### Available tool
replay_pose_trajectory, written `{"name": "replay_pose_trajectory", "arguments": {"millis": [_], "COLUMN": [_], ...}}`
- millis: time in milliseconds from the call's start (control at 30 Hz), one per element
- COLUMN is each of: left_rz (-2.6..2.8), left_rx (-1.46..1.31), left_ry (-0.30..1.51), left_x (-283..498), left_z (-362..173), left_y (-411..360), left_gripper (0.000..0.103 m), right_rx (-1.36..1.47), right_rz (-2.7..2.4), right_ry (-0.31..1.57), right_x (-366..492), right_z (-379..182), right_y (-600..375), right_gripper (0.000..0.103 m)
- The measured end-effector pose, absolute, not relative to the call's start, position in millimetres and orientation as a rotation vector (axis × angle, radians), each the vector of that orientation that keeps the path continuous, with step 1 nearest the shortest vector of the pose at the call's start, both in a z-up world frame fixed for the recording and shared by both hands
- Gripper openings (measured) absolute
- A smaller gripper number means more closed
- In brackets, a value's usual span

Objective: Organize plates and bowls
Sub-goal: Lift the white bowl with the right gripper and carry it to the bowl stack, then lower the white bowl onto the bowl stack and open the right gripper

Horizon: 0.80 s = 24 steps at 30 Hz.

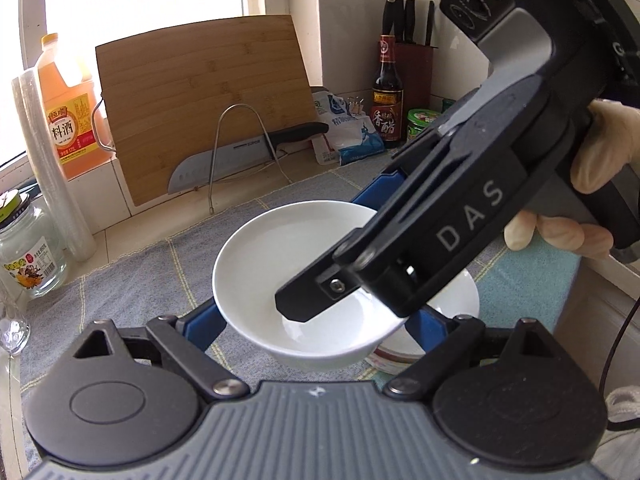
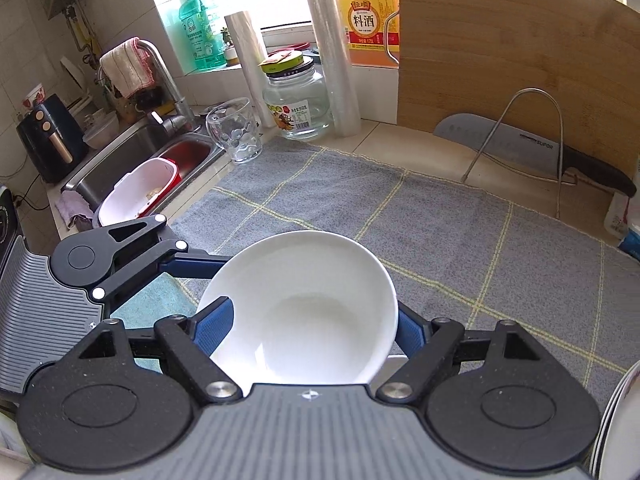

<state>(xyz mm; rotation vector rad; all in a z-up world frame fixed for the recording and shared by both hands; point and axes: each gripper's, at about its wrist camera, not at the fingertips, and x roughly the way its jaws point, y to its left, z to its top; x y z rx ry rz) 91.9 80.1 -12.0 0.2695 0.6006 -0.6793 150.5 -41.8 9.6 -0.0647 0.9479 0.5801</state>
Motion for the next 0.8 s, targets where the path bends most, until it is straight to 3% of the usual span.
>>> {"name": "replay_pose_trajectory", "arguments": {"millis": [800], "left_rz": [-0.813], "left_rx": [0.306], "left_ry": [0.650], "left_x": [100.6], "left_z": [-26.8], "left_y": [35.1], "left_gripper": [0.094], "right_rx": [-0.016], "right_rz": [0.440], "right_ry": [0.975], "right_x": [123.3], "right_z": [-0.4], "right_y": [-99.0], "right_gripper": [0.087]}}
